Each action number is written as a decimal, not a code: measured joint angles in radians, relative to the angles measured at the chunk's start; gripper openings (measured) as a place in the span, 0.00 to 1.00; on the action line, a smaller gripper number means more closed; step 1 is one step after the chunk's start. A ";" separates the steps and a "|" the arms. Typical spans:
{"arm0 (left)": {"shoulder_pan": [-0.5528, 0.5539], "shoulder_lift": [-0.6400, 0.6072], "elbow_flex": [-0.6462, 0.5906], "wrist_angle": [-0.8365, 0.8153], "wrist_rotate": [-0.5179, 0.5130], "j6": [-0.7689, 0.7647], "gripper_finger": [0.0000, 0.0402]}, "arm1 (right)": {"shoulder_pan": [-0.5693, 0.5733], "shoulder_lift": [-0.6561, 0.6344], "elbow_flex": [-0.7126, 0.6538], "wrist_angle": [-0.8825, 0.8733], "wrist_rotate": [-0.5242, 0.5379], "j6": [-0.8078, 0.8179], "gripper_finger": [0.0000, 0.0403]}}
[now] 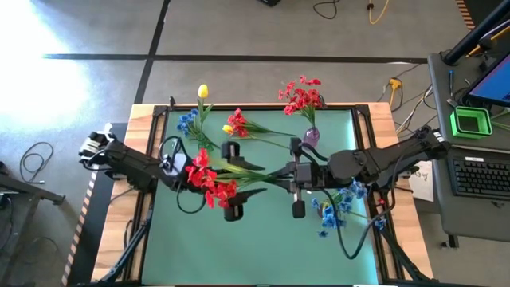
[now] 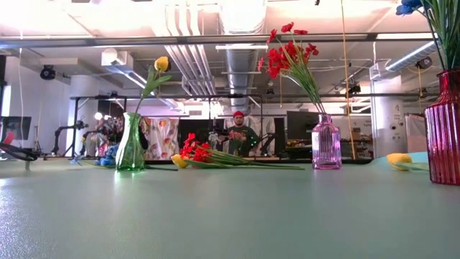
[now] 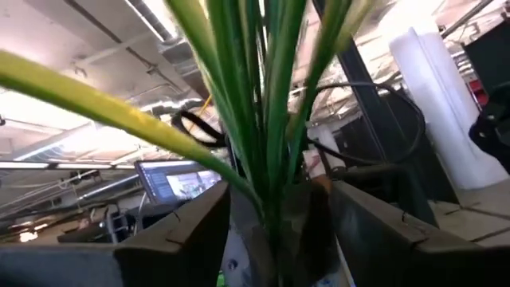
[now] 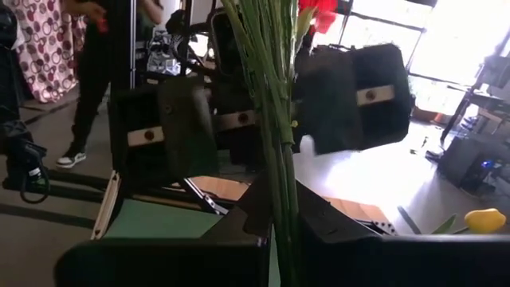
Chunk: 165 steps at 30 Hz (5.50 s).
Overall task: Sort flowers into vase by color
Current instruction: Put the bottom red flower into the purple vase
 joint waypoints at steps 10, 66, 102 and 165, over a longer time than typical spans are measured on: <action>0.009 0.032 0.062 -0.018 0.000 0.031 0.26 | 0.000 0.000 0.000 0.014 -0.001 0.029 0.02; -0.005 -0.002 0.153 -0.802 -0.254 -0.308 0.28 | -0.047 0.007 0.096 -0.266 0.053 0.183 0.04; -0.007 -0.615 -0.435 -0.631 -0.244 -0.286 0.49 | -0.639 -0.693 -0.758 0.298 -0.154 0.160 0.04; -0.005 -0.834 -0.583 -0.555 -0.709 -0.168 0.49 | -0.840 -0.661 -1.004 0.438 0.002 0.200 0.04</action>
